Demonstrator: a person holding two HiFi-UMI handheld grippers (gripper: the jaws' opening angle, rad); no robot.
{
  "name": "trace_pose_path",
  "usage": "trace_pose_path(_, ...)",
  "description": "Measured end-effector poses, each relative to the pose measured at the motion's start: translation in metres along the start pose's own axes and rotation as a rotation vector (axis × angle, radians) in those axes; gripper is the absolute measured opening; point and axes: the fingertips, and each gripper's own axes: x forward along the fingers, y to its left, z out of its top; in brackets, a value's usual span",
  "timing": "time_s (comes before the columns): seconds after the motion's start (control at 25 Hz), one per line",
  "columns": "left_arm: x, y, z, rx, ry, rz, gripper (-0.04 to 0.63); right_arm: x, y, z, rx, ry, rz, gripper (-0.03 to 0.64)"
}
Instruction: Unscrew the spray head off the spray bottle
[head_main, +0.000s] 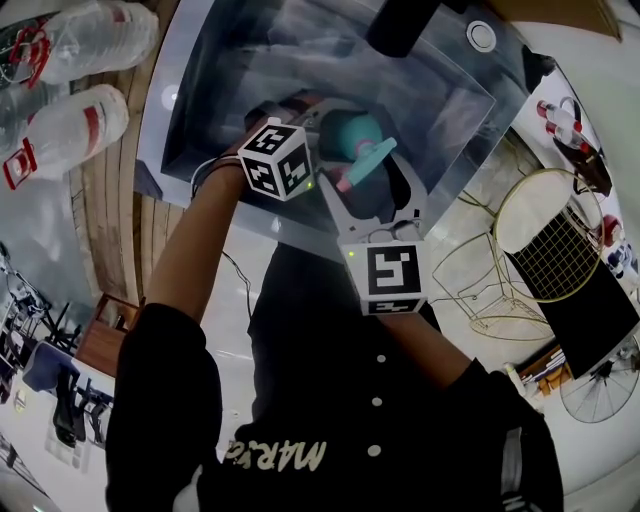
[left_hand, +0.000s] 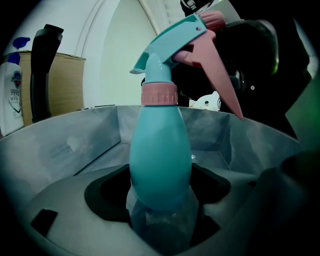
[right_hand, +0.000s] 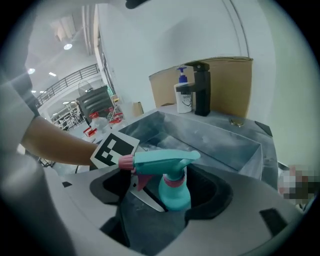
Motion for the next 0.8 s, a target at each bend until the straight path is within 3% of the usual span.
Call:
trace_pose_path(0.48, 0.002, 0.005, 0.000, -0.029, -0.010, 0.007, 0.386, -0.008, -0.010, 0.001, -0.259, -0.052, 0.059, 0.298)
trace_pose_path(0.6, 0.002, 0.007, -0.001, -0.036, -0.011, 0.008, 0.385, -0.012, -0.012, 0.001, -0.275, -0.071, 0.067, 0.272)
trace_pose_path(0.8, 0.001, 0.008, -0.001, -0.036, -0.010, 0.014, 0.385, -0.022, -0.014, -0.006, -0.326, -0.068, 0.057, 0.176)
